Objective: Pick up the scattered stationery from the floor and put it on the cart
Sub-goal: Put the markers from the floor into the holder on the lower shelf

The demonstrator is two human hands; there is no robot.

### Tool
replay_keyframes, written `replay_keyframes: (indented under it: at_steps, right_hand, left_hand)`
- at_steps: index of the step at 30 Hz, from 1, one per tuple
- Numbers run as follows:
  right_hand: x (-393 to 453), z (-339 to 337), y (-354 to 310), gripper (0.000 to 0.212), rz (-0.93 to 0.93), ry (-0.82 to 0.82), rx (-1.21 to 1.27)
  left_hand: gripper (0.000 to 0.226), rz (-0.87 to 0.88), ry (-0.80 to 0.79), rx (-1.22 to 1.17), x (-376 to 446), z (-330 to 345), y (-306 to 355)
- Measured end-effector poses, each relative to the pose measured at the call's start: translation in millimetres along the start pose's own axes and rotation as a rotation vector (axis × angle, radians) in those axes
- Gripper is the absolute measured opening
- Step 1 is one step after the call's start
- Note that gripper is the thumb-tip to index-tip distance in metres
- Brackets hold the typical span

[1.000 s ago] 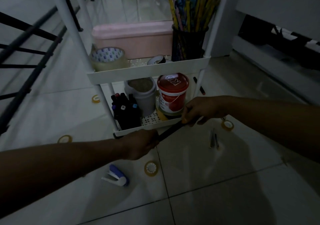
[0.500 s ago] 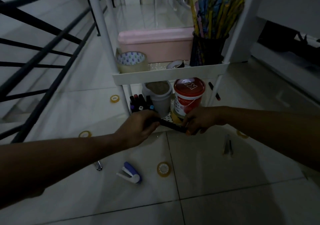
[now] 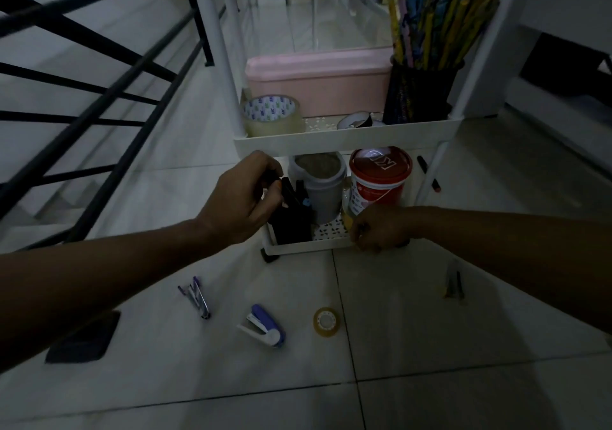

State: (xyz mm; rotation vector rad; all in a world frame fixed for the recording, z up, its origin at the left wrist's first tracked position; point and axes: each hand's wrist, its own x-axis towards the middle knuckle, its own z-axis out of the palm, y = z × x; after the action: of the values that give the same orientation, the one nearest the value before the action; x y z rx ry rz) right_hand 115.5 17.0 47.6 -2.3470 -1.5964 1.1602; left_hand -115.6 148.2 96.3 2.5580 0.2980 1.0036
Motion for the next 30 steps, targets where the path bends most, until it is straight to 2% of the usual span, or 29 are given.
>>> replay_keyframes:
  at_steps: [7, 14, 17, 22, 26, 30]
  right_hand:
    - [-1.4, 2.0, -10.8, 0.025, -0.014, -0.044, -0.176]
    - [-3.8, 4.7, -17.3, 0.027, -0.011, -0.073, -0.275]
    - [-4.9, 5.3, -17.0, 0.031, -0.050, -0.047, -0.431]
    - [-4.0, 12.9, -5.8, 0.061, -0.128, 0.080, -0.795]
    - [-0.3, 29.6, 5.2, 0.088, -0.048, -0.036, -0.778]
    - [2.7, 44.5, 11.3, 0.101, -0.010, -0.097, -0.761]
  left_hand:
    - [0.023, 0.146, -0.090, 0.099, 4.1, -2.9, 11.8]
    - [0.029, 0.164, -0.234, 0.306, 2.3, 0.0, 7.7]
    - [0.025, 0.132, -0.289, 0.398, -2.0, 5.8, -1.1]
    - [0.033, 0.049, -0.360, 0.508, -8.7, 18.9, -8.3]
    - [0.044, 0.001, -0.393, 0.566, -8.7, 29.6, -8.7]
    - [0.070, -0.068, -0.460, 0.661, -8.4, 43.5, -4.3]
